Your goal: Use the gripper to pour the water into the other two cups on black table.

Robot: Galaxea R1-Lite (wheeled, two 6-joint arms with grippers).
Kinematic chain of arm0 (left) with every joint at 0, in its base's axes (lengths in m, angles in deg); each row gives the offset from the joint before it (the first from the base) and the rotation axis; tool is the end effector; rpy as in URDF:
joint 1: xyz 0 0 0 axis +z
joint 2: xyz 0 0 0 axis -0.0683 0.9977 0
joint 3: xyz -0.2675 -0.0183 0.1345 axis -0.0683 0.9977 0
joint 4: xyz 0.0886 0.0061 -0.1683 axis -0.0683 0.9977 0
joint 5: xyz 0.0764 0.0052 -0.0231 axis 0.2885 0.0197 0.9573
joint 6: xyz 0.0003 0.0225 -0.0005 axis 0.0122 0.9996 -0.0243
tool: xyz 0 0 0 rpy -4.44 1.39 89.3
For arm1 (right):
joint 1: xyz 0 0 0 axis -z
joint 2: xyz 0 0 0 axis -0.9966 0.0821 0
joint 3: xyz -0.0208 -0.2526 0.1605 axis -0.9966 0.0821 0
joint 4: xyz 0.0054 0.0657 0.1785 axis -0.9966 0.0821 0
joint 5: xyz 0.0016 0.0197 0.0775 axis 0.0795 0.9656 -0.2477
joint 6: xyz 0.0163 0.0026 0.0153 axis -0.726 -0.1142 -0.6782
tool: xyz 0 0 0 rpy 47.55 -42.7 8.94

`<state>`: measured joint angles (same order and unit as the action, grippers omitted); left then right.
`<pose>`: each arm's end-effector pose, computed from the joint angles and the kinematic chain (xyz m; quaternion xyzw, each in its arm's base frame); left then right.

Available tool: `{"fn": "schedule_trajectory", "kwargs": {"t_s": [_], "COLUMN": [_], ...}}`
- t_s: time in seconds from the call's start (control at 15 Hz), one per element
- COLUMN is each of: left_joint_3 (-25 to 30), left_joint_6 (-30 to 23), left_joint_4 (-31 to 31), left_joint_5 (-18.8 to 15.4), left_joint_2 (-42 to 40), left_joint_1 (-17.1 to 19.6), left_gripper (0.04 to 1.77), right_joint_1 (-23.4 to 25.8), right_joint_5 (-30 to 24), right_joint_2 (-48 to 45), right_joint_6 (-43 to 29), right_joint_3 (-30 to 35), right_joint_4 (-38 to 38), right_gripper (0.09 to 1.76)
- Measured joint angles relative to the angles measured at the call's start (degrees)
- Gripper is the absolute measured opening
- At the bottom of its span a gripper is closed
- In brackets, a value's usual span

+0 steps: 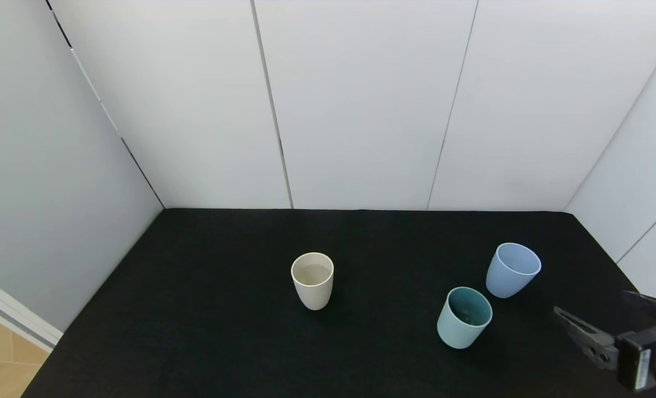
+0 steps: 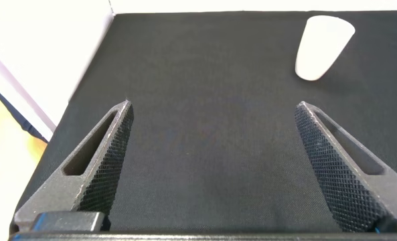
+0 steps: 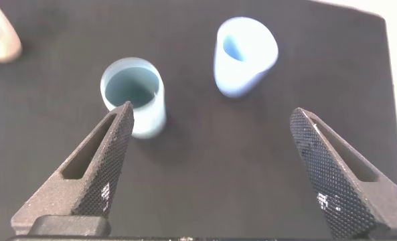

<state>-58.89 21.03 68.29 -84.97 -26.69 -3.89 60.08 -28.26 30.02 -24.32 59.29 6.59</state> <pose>-0.0228 0.0001 0.0763 -0.0014 -0.0042 0.0020 1.0000 0.1253 0.0517 0.1669 -0.0503 0.1647 0.0655 0.9829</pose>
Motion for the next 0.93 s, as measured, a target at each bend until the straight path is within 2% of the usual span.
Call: {"fn": "schedule_trajectory", "kwargs": {"t_s": [0.33,0.53,0.6,0.8,0.93], "left_joint_3": [0.0,0.0,0.0,0.0,0.0], "left_joint_6": [0.0,0.0,0.0,0.0,0.0], "left_joint_4": [0.0,0.0,0.0,0.0,0.0], "left_joint_5": [0.0,0.0,0.0,0.0,0.0], "left_joint_2": [0.0,0.0,0.0,0.0,0.0], "left_joint_1": [0.0,0.0,0.0,0.0,0.0], "left_gripper": [1.72,1.72,1.72,1.72,1.72], "right_joint_1": [0.5,1.4,3.6,14.9,19.9], "right_joint_5": [0.2,-0.5,-2.3,-11.5,-16.6], "right_joint_2": [-15.9,-22.6,-24.3,-29.9,-35.3], "right_joint_6": [0.0,0.0,0.3,0.9,0.9], "right_joint_3": [0.6,1.9,2.1,2.5,3.0], "right_joint_4": [16.8,19.6,20.2,23.3,27.7], "right_gripper": [1.7,1.7,1.7,1.7,1.7]}}
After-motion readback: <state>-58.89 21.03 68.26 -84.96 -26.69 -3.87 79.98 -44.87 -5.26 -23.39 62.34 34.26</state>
